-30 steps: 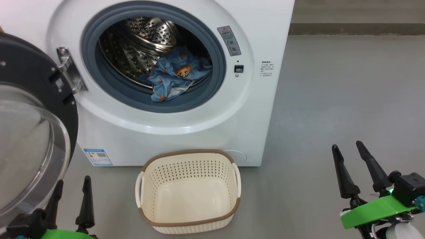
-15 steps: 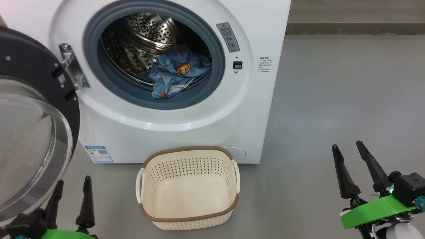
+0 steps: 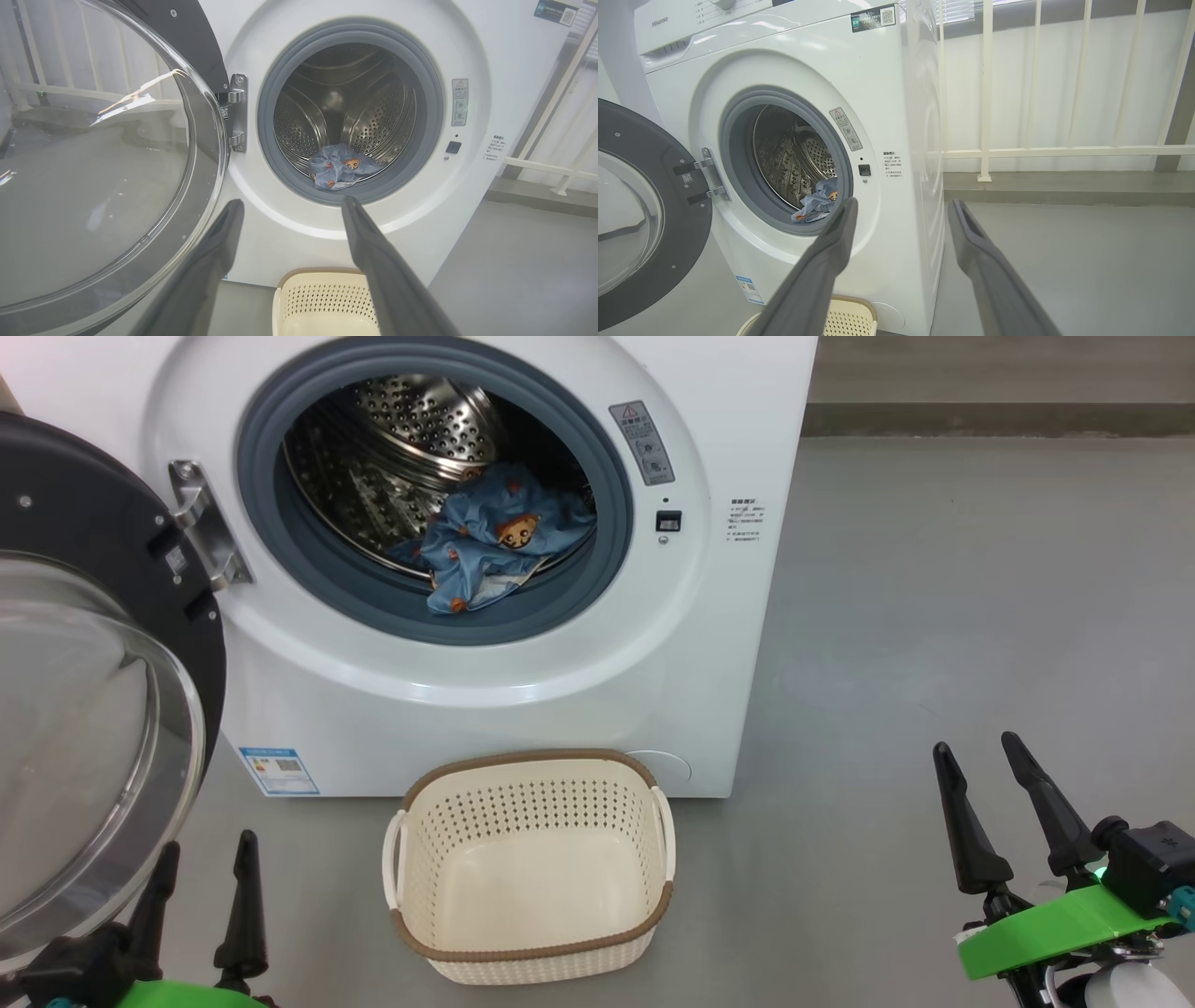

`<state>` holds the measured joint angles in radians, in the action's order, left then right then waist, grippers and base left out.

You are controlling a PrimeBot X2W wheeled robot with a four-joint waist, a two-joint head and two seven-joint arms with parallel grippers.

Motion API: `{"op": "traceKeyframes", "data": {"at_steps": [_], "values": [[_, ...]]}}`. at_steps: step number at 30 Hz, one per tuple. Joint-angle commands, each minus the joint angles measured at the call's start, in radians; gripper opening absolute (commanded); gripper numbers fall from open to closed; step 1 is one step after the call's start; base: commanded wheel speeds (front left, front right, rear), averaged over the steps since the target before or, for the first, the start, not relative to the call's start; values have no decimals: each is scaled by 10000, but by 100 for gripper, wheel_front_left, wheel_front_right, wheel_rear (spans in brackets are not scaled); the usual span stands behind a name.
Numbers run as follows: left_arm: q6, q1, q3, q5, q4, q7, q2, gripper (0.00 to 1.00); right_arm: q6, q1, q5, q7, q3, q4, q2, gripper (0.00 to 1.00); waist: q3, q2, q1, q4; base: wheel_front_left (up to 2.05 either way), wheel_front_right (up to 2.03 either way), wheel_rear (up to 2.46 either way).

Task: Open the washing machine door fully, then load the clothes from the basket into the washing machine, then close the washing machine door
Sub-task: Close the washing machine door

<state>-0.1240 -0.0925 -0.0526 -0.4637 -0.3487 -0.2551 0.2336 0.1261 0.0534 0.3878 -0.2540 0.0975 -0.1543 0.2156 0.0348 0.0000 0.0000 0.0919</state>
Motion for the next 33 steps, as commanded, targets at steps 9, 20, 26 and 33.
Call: {"op": "traceKeyframes", "data": {"at_steps": [9, 20, 26, 33], "values": [[-6, -198, 294, -23, 153, -67, 301, 100, 46, 162, 134, -78, 188, 220, 70, 100, 26, 0, 0, 102, 0, 0, 0], [168, -216, 236, 49, 78, -59, 443, 100, 46, 132, 163, -78, 213, 196, -8, 100, 86, 0, 0, 778, 0, 0, 0], [351, -185, 201, 129, 89, -46, 492, 100, 46, 123, 191, -78, 237, 159, -10, 100, 113, 0, 0, 1424, 0, 0, 0], [532, -152, 191, 213, 130, -46, 553, 100, 46, 112, 211, -78, 311, 121, -62, 100, 150, 0, 0, 2107, 0, 0, 0]]}}
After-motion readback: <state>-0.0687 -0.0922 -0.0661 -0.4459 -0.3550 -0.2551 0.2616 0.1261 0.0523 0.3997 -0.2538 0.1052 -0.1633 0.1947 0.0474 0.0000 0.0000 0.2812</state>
